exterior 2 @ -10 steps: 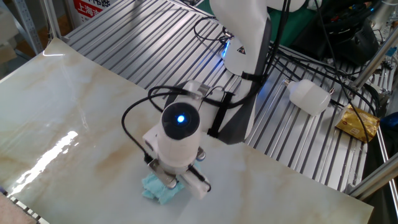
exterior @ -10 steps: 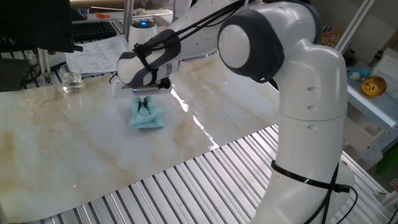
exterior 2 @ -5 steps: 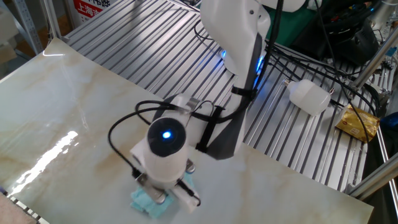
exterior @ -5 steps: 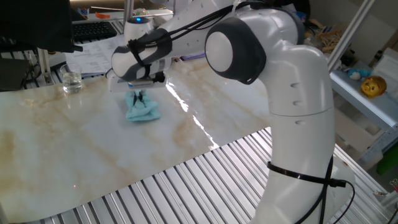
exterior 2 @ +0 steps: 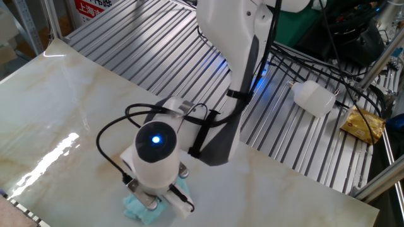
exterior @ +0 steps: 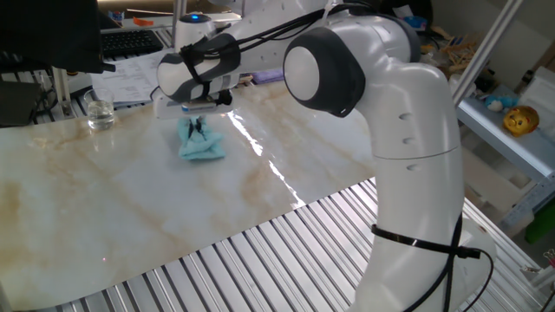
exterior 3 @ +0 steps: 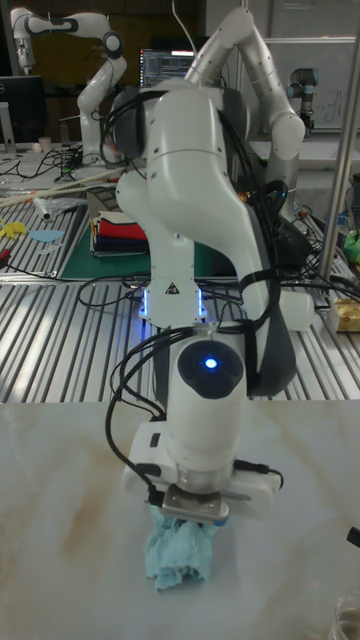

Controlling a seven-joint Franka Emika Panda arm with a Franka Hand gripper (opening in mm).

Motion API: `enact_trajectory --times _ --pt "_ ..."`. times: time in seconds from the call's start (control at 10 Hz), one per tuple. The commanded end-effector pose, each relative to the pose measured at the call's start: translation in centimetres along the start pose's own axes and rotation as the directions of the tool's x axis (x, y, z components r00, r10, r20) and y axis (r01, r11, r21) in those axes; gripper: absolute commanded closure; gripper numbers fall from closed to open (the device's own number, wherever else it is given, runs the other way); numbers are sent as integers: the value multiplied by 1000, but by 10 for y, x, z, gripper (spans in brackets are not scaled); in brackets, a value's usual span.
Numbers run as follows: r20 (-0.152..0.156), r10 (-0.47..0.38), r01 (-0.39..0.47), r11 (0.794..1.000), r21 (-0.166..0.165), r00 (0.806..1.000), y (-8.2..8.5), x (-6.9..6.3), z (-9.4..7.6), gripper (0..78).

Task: Clean the tabletop with a sponge

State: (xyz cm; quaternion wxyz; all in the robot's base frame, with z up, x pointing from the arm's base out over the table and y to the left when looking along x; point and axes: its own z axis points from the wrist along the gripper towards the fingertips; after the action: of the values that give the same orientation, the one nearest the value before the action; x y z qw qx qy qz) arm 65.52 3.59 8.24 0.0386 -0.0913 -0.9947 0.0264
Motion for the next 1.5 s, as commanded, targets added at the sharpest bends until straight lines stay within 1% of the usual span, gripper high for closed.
enact_trajectory --times 0.1,0.2,0.4,0.5,0.6,0.7,0.9,1.0,1.1,1.2,1.3,1.4,1.5 --pt "7 -28 28 1000 1 1000 -14 -7 10 763" --pt "9 -32 32 999 1 999 -16 -8 11 763" --pt "10 -52 52 999 8 999 -25 -14 8 763" --pt "10 -65 65 998 11 998 -31 -17 7 763" --pt "10 -84 84 996 12 996 -41 -22 5 763" --pt "10 -92 92 996 14 996 -46 -24 4 763" --pt "11 -123 123 992 20 992 -61 -27 5 763" --pt "11 -126 125 992 21 992 -62 -27 5 763" --pt "11 -148 148 988 49 989 -65 -27 6 763" --pt "11 -142 142 990 21 990 -64 -27 8 763" --pt "13 -131 131 991 -1 991 -56 -28 11 763" --pt "16 -118 118 993 2 993 -44 -29 12 763" --pt "15 -106 106 994 -1 994 -31 -29 13 763"
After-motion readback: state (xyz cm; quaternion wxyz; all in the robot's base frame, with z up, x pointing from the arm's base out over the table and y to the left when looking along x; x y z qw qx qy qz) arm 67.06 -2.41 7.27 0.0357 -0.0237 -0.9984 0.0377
